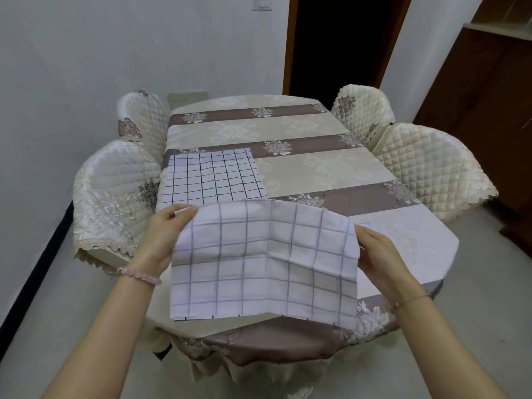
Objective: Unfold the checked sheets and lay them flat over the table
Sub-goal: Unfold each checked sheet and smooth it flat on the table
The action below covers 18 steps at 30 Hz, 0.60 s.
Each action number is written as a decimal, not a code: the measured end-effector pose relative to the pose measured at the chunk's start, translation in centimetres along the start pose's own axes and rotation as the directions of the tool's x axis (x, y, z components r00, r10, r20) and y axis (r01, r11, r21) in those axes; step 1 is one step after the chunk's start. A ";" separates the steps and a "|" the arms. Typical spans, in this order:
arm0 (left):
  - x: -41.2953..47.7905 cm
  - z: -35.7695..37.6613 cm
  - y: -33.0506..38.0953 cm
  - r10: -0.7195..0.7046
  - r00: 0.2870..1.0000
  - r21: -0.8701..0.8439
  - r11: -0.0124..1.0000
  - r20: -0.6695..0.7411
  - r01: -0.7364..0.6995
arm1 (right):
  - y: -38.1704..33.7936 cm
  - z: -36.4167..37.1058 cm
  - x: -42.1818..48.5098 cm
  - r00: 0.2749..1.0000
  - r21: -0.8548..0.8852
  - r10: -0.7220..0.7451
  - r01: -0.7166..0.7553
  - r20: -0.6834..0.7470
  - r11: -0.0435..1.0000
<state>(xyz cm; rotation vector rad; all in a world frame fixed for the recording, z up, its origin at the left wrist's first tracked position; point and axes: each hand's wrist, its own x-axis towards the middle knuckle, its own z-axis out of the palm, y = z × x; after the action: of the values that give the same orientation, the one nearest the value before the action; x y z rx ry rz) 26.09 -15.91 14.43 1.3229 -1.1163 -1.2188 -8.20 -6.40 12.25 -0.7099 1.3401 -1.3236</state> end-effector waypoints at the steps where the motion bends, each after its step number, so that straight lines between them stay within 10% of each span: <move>1: 0.5 -0.2 -0.2 -0.005 1.000 0.007 1.000 0.005 0.005 | 0.2 -0.2 0.4 1.000 -0.004 0.012 -0.012 -0.003 1.000; 8: 3.1 -0.5 -6.2 -0.122 0.992 0.302 0.945 -0.035 0.127 | 3.9 0.1 3.2 0.980 -0.028 0.183 -0.186 -0.072 0.982; 12: 2.3 0.8 -9.1 0.035 0.997 0.683 0.730 -0.074 0.025 | 6.1 0.4 4.1 0.956 0.000 0.270 -0.272 -0.111 0.962; 18: -4.3 6.4 -11.3 0.047 0.878 0.716 0.559 0.476 -0.419 | 8.4 0.0 4.8 0.911 0.021 0.338 -0.343 -0.238 0.939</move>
<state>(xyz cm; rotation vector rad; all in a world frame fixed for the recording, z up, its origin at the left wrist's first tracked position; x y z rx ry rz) 19.44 -10.98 3.52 1.5005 -2.2860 -0.7758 -7.21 -9.16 2.98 -0.3140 1.5906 -1.1355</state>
